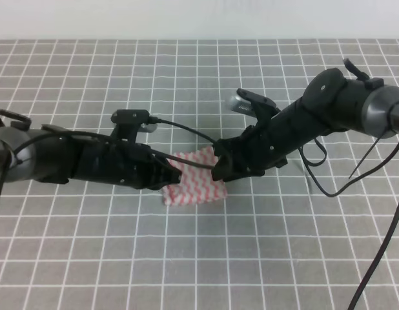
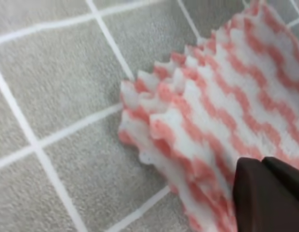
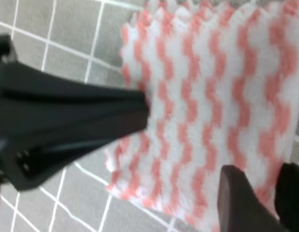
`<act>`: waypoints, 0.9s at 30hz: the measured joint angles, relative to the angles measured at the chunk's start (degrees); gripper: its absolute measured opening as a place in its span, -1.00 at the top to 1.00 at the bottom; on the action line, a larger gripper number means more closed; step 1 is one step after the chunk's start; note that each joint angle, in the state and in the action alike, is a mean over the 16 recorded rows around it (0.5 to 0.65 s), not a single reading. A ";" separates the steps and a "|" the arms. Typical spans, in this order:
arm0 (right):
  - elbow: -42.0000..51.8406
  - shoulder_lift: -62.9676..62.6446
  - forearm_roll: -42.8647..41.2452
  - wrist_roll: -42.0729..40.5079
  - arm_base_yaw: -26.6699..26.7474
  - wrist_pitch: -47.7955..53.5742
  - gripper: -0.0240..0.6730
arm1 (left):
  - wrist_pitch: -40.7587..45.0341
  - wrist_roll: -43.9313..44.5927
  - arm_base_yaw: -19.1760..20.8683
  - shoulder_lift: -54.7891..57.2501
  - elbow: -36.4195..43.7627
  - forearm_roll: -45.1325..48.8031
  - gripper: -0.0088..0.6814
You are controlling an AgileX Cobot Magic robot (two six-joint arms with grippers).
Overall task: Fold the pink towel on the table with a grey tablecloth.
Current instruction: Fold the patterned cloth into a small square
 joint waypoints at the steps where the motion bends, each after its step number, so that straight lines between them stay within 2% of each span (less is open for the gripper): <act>1: 0.00 -0.05 -0.15 0.00 0.00 0.12 0.45 | -0.22 -0.01 0.01 -0.18 0.00 0.20 0.98; 10: 0.00 0.21 -0.67 -0.01 0.04 1.15 0.47 | -0.79 -0.27 0.04 -1.46 0.00 1.41 0.98; 19: -0.01 0.40 -0.55 -0.16 0.11 3.11 0.58 | 2.72 -1.29 -0.73 -1.64 0.00 2.22 0.98; 27: -0.01 0.41 -0.68 -0.33 0.12 4.61 0.65 | 3.85 -5.07 -1.62 -1.50 0.00 7.20 0.98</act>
